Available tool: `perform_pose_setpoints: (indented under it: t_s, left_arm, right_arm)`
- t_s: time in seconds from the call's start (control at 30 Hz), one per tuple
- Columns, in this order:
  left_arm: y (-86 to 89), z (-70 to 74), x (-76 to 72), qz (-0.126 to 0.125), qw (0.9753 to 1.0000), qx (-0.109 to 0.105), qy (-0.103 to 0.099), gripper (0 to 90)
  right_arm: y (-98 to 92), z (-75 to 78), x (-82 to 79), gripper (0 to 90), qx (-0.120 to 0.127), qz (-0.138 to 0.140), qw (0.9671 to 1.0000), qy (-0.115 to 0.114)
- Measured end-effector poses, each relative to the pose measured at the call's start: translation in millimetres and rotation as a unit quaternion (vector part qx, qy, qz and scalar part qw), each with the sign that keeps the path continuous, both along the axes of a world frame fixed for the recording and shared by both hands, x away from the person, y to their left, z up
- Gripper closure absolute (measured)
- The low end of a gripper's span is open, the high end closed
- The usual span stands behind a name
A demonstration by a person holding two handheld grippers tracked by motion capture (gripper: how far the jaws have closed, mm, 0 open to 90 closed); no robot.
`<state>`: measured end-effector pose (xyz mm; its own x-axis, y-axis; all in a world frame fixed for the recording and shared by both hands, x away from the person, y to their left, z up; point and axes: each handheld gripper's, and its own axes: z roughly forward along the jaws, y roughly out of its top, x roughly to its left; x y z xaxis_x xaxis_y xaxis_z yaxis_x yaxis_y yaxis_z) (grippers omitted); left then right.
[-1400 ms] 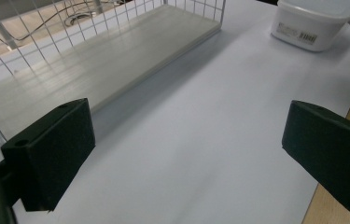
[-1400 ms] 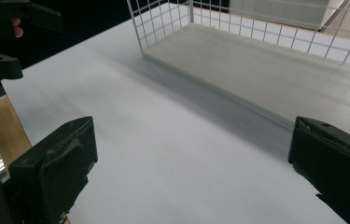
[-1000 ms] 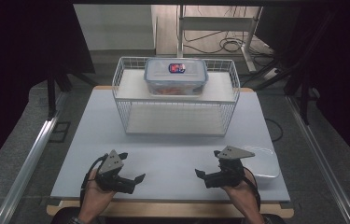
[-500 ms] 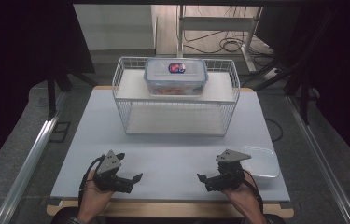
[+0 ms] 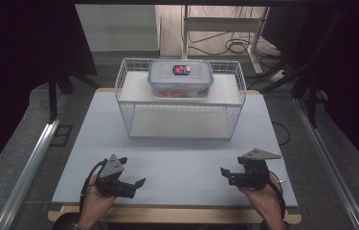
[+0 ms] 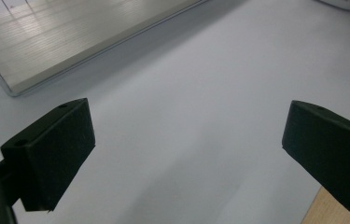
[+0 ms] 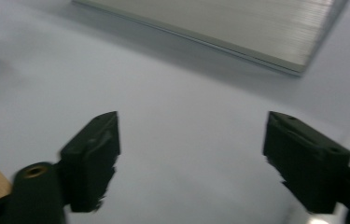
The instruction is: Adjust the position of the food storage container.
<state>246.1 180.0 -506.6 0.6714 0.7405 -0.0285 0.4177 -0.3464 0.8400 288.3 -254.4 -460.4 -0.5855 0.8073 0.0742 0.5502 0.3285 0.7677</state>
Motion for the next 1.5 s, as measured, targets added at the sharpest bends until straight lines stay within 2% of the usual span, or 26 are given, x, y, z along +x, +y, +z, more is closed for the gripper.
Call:
perform_pose_setpoints:
  t_s: [0.1,0.33,0.43,0.5,0.73,0.87,1.07,1.23,1.3,1.5]
  left_arm:
    - [1.6,0.0,0.3,0.002,1.0,-0.002,0.001,2.1]
    - [3.9,-0.5,0.9,0.004,1.0,-0.007,0.004,2.2]
    - [4.0,-0.7,1.2,0.004,1.0,-0.007,0.005,2.2]
    - [4.2,-0.7,1.2,0.004,1.0,-0.007,0.006,2.2]
    - [4.8,-0.5,1.4,0.002,0.9999,-0.01,0.007,2.4]
    - [5.7,-0.8,2.1,0.004,0.9999,-0.013,0.009,2.5]
    - [6.3,-0.2,2.0,0.003,0.9999,-0.015,0.008,2.6]
    - [6.9,-0.4,2.5,0.002,0.9998,-0.017,0.01,2.7]
    - [7.2,-0.9,3.0,0.002,0.9998,-0.016,0.01,2.7]
    - [9.2,0.8,3.1,0.008,0.9997,-0.02,0.006,2.7]
  right_arm:
    - [-15.0,1.4,1.6,40.4,0.002,-0.016,0.9999,-0.001]
    - [-46.9,6.6,3.1,75.1,-0.015,-0.045,0.9988,-0.008]
    - [-60.6,7.8,2.9,84.9,-0.031,-0.066,0.9973,-0.013]
    - [-68.5,7.7,3.2,88.8,-0.031,-0.078,0.9964,-0.011]
    - [-98.4,8.9,1.4,89.4,-0.039,-0.132,0.9903,-0.018]
    - [-112.3,8.7,-0.1,89.3,-0.046,-0.163,0.9854,-0.021]
    - [-129.9,7.9,-1.6,89.4,-0.049,-0.193,0.9796,-0.028]
    - [-140.7,1.8,0.5,89.4,-0.059,-0.213,0.975,-0.022]
    - [-143.5,-1.2,2.1,89.4,-0.061,-0.217,0.9741,-0.015]
    - [-143.1,-7.9,4.8,89.4,-0.06,-0.214,0.975,0.001]
